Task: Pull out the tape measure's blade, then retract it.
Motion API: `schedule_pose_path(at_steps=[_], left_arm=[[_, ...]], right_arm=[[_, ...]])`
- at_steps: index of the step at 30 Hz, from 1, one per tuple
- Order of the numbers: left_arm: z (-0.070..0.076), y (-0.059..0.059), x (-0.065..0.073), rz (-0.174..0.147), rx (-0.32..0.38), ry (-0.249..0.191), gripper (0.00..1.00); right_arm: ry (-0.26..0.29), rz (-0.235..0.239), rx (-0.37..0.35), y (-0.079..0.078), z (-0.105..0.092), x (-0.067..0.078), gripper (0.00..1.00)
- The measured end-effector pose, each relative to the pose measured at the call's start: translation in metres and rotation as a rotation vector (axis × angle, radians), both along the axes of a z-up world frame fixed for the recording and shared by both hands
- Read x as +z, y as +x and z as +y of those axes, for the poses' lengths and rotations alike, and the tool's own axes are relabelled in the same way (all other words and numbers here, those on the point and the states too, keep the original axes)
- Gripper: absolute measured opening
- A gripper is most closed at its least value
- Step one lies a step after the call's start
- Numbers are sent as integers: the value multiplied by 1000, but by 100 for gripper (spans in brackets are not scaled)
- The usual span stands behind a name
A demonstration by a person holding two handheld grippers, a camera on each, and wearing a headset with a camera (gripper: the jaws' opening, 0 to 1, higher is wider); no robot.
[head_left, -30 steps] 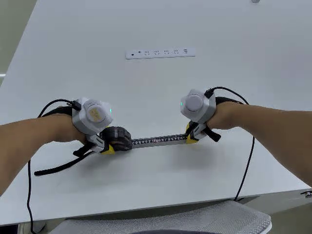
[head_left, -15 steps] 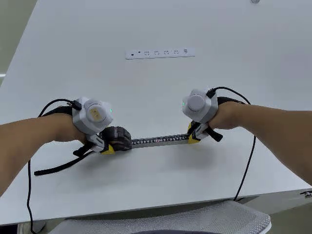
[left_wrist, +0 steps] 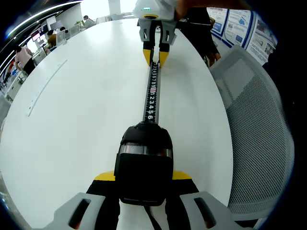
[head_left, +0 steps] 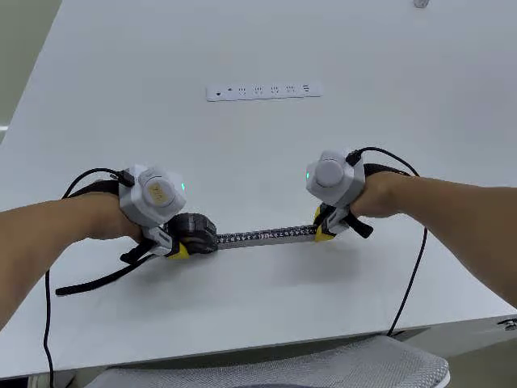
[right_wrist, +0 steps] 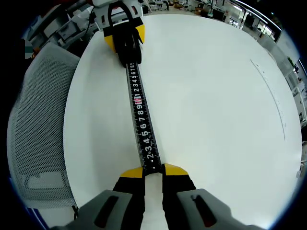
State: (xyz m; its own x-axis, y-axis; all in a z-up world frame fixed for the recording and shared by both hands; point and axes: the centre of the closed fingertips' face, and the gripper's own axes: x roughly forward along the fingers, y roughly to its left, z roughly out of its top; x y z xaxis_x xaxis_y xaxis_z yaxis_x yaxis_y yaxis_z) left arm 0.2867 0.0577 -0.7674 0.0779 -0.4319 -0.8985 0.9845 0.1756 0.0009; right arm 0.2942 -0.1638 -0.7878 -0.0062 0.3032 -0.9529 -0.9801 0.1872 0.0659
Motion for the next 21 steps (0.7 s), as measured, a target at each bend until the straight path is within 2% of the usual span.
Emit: schedule_pose_path(at_steps=[21], left_arm=[[0,-1,1,2,-1,4,33]], right_arm=[[-8,1,-13,0,-10,0,11]])
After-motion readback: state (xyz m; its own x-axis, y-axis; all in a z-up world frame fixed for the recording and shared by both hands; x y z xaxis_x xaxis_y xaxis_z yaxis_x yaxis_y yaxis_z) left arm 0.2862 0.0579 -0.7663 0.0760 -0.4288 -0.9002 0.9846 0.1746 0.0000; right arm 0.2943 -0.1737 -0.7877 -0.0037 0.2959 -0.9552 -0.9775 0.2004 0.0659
